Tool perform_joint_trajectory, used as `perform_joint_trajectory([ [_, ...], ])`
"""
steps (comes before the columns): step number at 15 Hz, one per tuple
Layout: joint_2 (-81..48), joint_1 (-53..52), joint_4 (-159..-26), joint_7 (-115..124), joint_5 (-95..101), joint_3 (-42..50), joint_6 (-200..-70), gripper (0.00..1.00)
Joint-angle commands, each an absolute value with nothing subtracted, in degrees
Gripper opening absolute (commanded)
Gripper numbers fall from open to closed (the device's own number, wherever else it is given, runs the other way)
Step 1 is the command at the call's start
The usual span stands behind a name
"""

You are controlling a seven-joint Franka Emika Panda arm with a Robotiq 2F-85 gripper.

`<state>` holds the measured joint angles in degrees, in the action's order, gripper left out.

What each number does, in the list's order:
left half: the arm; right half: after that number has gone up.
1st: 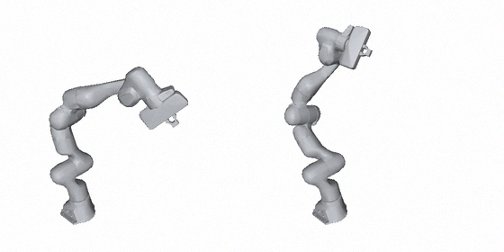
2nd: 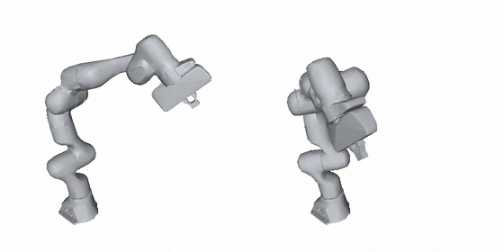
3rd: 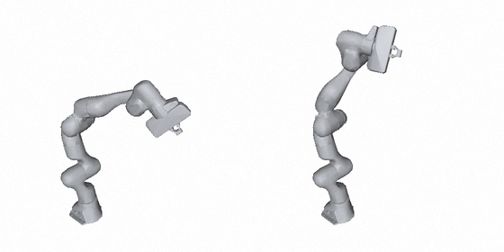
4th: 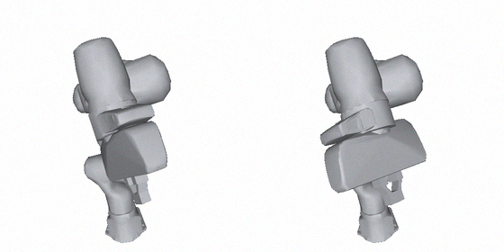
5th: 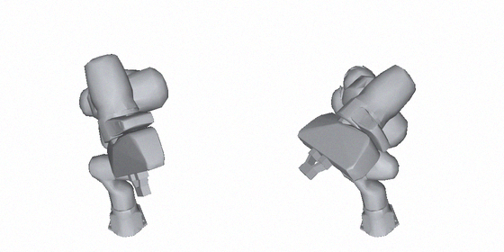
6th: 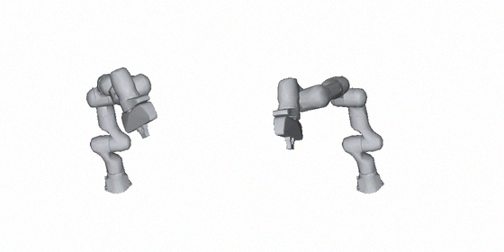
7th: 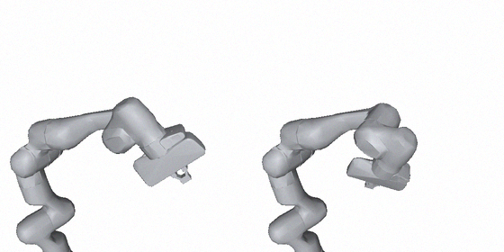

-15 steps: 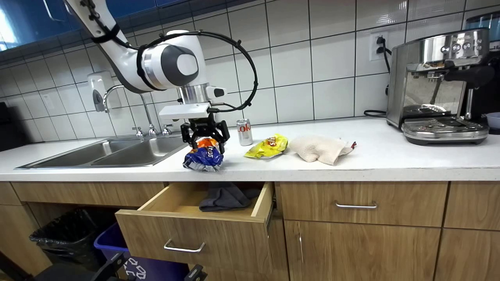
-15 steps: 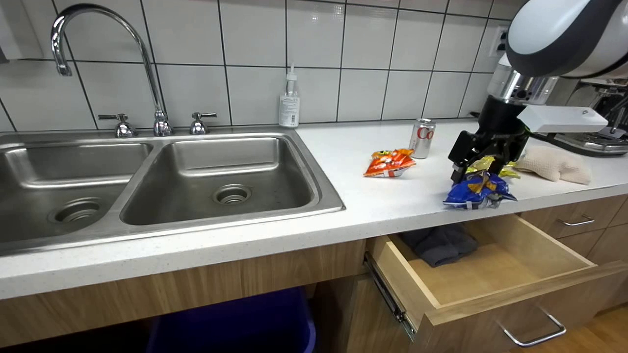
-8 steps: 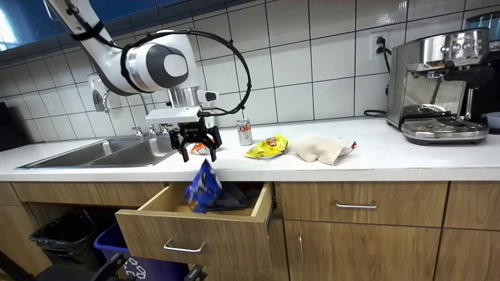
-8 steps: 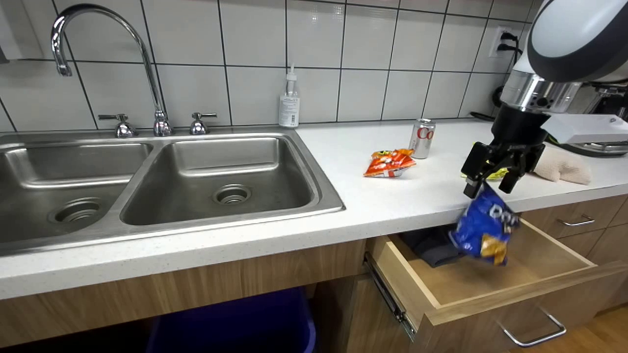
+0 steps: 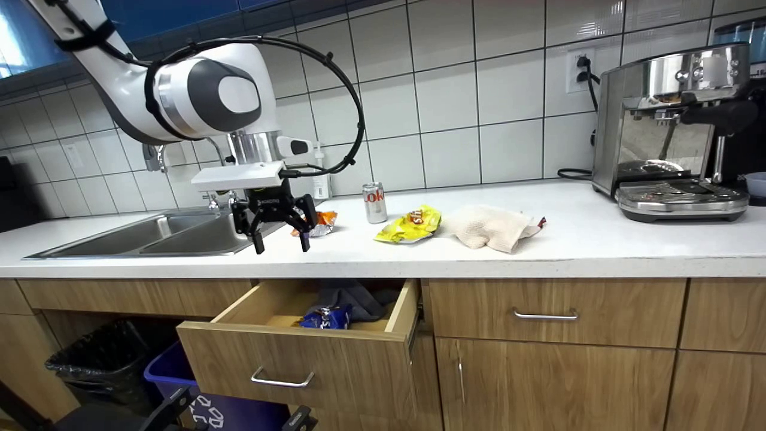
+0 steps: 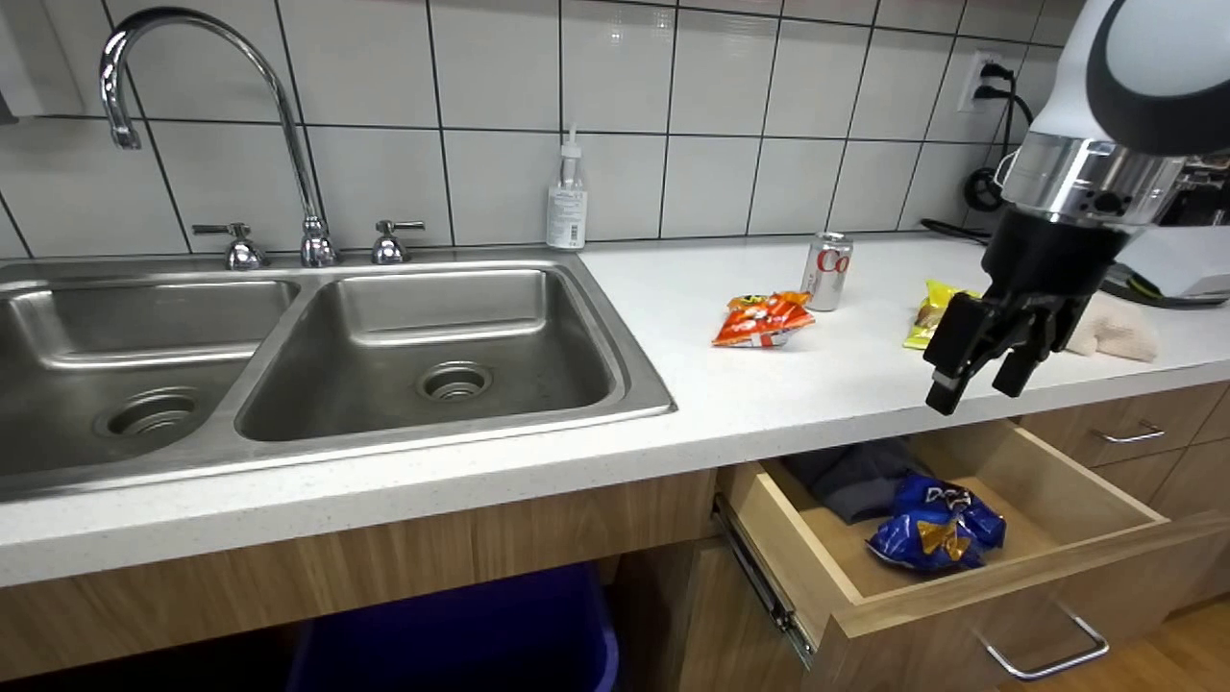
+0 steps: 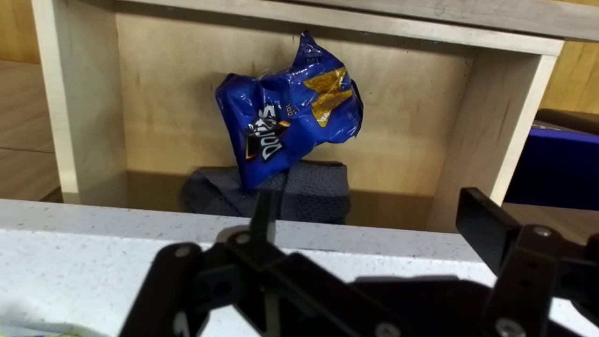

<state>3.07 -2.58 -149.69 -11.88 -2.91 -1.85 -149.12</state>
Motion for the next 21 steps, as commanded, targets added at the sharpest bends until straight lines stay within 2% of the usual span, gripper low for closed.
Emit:
perform_joint_trajectory([
  [1,6.42,-2.88,-149.78,-12.73,-3.77,-1.73,-145.89,1.0],
  [21,5.79,-2.94,-149.44,-11.8,-3.24,-1.6,-146.89,1.0],
])
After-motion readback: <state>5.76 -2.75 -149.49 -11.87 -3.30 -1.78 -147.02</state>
